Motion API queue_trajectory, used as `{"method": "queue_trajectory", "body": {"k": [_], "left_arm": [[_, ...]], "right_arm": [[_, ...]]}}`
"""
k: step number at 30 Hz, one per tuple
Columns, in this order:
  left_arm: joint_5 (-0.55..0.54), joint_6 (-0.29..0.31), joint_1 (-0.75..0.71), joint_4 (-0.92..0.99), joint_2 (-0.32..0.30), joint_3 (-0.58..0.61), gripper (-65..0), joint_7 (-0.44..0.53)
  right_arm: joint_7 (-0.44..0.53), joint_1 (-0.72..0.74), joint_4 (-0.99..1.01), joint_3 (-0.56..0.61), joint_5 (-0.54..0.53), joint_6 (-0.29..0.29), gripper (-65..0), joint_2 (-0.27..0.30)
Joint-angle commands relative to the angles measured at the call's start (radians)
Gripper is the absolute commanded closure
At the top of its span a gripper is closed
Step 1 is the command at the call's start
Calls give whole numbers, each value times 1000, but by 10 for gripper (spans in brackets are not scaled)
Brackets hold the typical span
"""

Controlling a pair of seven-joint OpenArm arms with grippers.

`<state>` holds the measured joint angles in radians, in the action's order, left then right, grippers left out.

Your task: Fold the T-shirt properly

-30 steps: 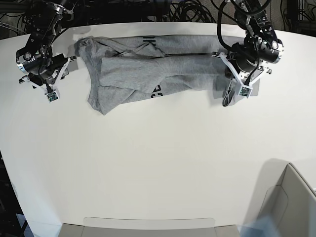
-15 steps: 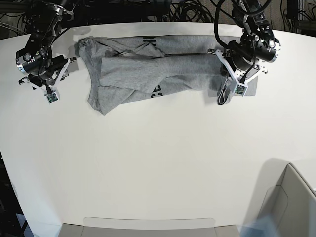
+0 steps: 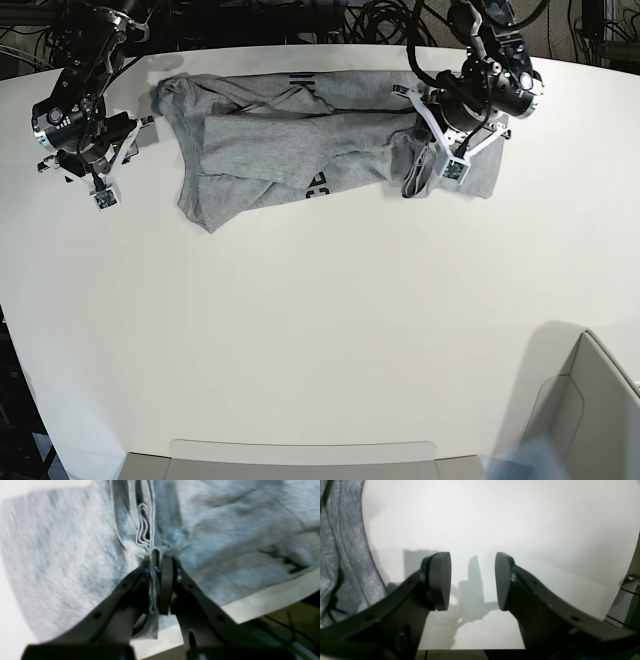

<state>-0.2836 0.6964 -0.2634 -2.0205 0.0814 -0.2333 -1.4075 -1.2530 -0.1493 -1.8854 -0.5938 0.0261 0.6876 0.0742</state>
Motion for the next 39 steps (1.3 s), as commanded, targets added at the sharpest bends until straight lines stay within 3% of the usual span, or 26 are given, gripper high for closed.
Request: {"method": "queue_trajectory", "body": {"k": [1,7,12,18,22,30,35,37,39], "left_arm": [[-13,2,6,-19,1,15,0,11],[-10,2,6,-19,22,33,0,11],[-7,2,16,-19,16,-73,0,11],[-7,2,39,-16,-101,-211,0,11],[-12,2,43,-16,-133,-289,0,12],[-15,2,75,-21,-125,-340,0,11],[-16,2,63,-30,-81,-331,0,11],[-55,2,56,-30,-64,-332,0,11],[-162,2,48,-32,-62,-340,0,11]], "right_arm": [[9,10,-15,10,-4,11,-285,8],[9,6,-15,21,-4,11,-285,8],[9,7,-15,21,-4,11,-285,8],[9,7,-15,21,-4,11,-285,8],[9,10,-15,22,-4,11,-285,8],[9,10,-15,22,-4,11,-285,6],[9,7,-15,22,-4,11,-285,6],[9,7,-15,22,-4,11,-285,6],[9,6,-15,22,-4,11,-285,6]]}}
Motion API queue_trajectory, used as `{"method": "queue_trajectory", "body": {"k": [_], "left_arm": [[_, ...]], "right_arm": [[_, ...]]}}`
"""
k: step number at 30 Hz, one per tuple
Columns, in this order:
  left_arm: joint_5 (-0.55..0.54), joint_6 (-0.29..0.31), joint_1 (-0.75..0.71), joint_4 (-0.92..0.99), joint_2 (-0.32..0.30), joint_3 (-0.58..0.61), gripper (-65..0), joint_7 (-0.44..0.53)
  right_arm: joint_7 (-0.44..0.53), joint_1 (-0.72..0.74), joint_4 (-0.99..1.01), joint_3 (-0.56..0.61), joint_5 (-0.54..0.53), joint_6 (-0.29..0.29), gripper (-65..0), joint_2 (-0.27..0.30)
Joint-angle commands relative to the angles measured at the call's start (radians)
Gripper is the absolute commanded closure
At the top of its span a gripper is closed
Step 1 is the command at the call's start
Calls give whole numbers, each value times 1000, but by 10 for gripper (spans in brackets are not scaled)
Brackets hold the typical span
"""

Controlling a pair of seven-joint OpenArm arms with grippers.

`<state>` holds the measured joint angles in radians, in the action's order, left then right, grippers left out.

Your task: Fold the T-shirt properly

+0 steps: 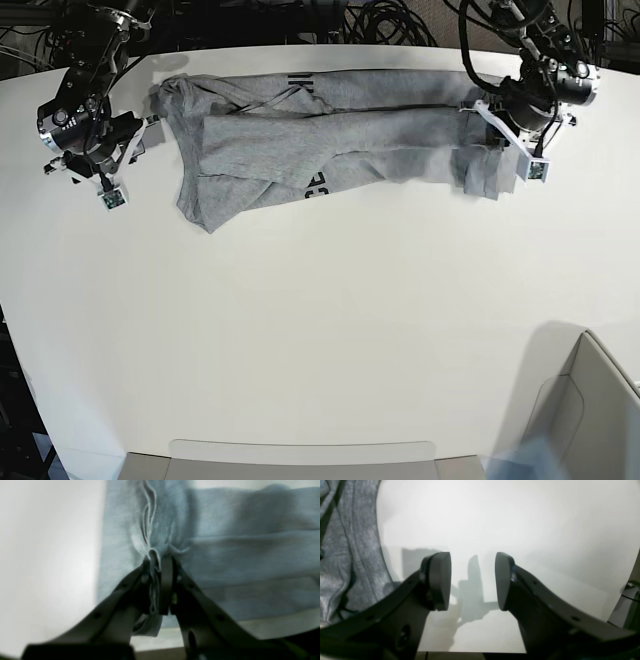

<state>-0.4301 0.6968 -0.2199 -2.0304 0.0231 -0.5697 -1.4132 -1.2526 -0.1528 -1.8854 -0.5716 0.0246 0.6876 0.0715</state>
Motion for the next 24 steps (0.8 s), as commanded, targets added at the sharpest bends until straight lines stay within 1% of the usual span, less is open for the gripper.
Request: {"method": "queue_trajectory", "body": {"k": [1,5,6,8,10,11,12,13,14,15,16,21,24], "left_arm": [[-77,1,-8,-22,-7,-5,0,17],[-284,1,-25,-22,-58,-20,0,17],[-362,1,-25,-22,-73,-36,0,17],[-554,1,-26,-22,-122,-57,0,17],[-783,1,-36,-22,-188,-77,0,17],[-899,-72,-39,-22,-222,-82,0,17],[-1005,-173,-39,-22,-252,-82,0,17],[-1053,-266,-37,-20,-272,-79,0,17],[-1053,-329,-37,-20,-283,-79,0,17],[-1053,-368,-37,-20,-285,-77,0,17],[-1053,-381,-37,-20,-286,-77,0,17],[-1053,-380,-45,-19,-286,-74,0,17],[-1053,-380,-77,-19,-292,-23,0,17]], "right_arm": [[9,9,-15,0,-2,11,-285,9],[9,9,-15,0,-2,11,-285,9],[9,9,-15,0,-2,11,-285,9],[9,9,-15,0,-2,11,-285,9],[9,9,-15,0,-2,11,-285,9],[9,9,-15,0,-2,11,-285,9],[9,9,-15,0,-2,11,-285,9],[9,9,-15,0,-2,11,-285,9],[9,9,-13,0,-2,11,-285,9],[9,9,-13,0,-2,11,-285,9],[9,11,-13,0,-2,11,-285,9],[9,9,-13,0,-2,11,-285,9],[9,9,-13,0,-2,11,-285,9]]}}
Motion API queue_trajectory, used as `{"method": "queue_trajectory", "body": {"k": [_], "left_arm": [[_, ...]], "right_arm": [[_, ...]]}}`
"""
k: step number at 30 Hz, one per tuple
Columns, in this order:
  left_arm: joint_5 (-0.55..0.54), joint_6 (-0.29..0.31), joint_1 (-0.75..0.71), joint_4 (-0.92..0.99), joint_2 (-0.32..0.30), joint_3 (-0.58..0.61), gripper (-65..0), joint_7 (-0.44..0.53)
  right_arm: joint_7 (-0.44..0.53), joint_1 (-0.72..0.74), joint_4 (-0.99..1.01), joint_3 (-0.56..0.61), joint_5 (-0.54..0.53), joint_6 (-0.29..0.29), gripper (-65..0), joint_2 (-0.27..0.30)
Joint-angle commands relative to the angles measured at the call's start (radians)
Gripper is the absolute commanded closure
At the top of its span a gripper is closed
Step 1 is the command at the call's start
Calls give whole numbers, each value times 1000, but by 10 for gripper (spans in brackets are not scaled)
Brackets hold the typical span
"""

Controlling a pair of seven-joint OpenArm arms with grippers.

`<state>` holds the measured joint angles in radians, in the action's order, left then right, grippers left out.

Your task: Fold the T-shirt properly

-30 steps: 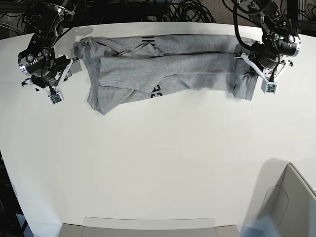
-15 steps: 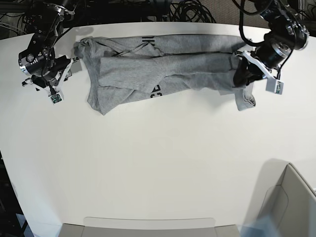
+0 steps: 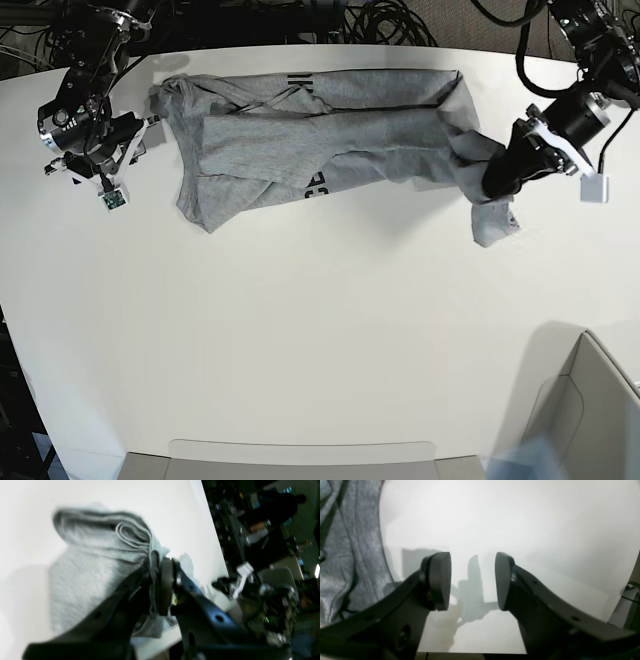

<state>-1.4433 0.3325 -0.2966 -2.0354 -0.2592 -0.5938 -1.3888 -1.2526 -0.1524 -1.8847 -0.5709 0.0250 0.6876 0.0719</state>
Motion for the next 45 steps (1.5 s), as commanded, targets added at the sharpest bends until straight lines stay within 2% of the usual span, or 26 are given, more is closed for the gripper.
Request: {"method": "queue_trajectory", "body": {"k": [1,9,12,14,16,19,24,27,29,31,34,38,41,45], "left_arm": [[-40,-16,-5,-14,-16,15,0,-8],[-40,-23,-31,-14,-110,96,0,-8],[-40,-26,-39,-14,-107,151,0,-8],[-40,-62,-39,-14,-102,228,0,-8],[-26,-103,-39,-14,-56,305,0,-8],[46,-105,-37,-14,-22,372,0,-8],[59,-115,-37,-14,-19,430,0,22],[152,-115,-37,-14,-15,483,0,39],[233,-114,-37,-14,-13,510,0,85],[267,-108,-45,-14,-18,532,0,131],[260,-106,-45,-14,-19,518,0,145],[252,-105,-46,-14,-25,463,0,114],[244,-31,-49,-14,-84,334,0,102],[246,78,-117,-12,-174,79,0,101]], "right_arm": [[9,9,-14,-1,-3,11,-285,9],[9,9,-14,-1,-3,11,-285,9],[9,9,-14,-1,-3,11,-285,9],[9,9,-13,-1,-3,11,-285,9],[9,9,-13,-1,-3,11,-285,9],[11,15,14,-1,-3,11,-285,15],[11,10,27,-1,-3,11,-285,13],[11,10,27,-1,-3,11,-285,13],[11,10,27,-1,-3,11,-285,16],[11,12,27,-1,-3,11,-285,18],[11,14,27,-1,-3,11,-285,19],[11,14,27,-1,-3,11,-285,19],[11,14,26,-1,-3,11,-285,19],[11,14,24,-1,-3,11,-285,19]]}}
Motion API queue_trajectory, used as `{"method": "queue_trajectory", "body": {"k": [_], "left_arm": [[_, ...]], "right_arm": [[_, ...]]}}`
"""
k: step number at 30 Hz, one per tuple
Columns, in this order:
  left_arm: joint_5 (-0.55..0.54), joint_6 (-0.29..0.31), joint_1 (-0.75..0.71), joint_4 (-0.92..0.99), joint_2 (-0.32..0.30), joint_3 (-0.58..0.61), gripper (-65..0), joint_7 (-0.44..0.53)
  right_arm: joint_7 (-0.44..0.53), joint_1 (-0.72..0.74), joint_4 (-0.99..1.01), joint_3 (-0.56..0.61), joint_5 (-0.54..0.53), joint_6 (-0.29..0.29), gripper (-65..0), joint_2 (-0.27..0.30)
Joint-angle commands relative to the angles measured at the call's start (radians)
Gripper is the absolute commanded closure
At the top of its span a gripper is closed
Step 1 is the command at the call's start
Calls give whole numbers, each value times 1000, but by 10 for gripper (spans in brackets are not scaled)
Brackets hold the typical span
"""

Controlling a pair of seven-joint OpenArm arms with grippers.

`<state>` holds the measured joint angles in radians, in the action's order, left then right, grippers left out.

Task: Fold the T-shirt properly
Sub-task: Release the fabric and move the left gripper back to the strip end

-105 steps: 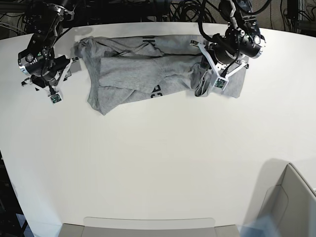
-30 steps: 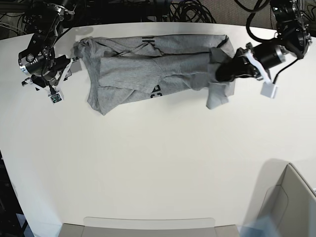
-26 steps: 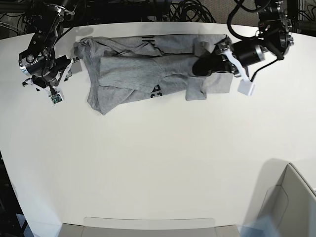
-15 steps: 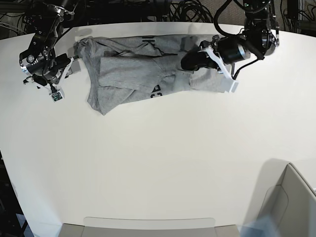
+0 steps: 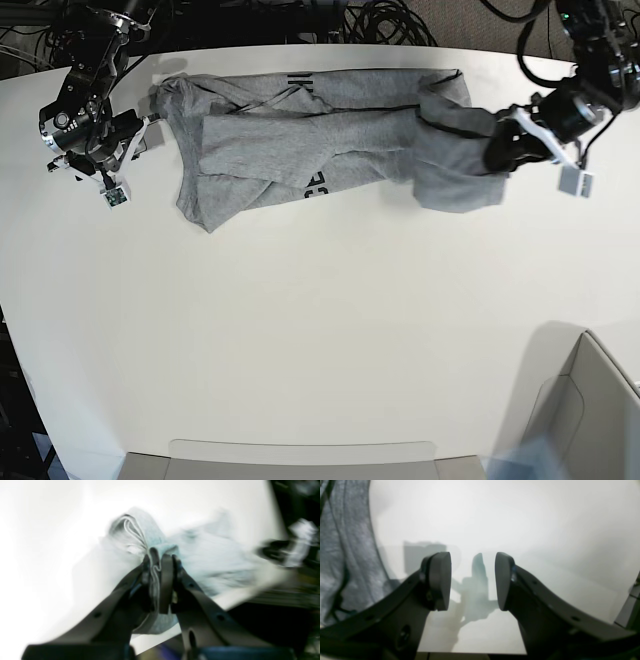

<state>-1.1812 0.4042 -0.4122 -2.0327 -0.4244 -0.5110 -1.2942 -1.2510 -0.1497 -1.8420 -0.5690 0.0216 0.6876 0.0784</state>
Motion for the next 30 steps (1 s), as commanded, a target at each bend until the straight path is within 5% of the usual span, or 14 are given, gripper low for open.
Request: {"method": "queue_trajectory", "body": {"k": [1,6,10,16,26,30], "left_arm": [[-15,20,-9,-15,-26,-50,0,5],[7,63,-43,0,-115,-104,0,11],[163,75,-43,5,-120,-104,0,14],[424,294,-38,11,-116,-176,0,6],[886,294,-14,117,-109,-258,0,84],[1019,294,-9,129,-43,-212,0,150]], "right_arm": [[9,11,-18,-3,1,11,-285,13],[9,9,-18,-3,1,11,-285,13],[9,11,-18,-3,1,11,-285,13],[9,6,-20,-3,1,11,-285,13],[9,5,-20,-4,1,11,-285,13],[9,5,-20,-4,1,11,-285,11]]}}
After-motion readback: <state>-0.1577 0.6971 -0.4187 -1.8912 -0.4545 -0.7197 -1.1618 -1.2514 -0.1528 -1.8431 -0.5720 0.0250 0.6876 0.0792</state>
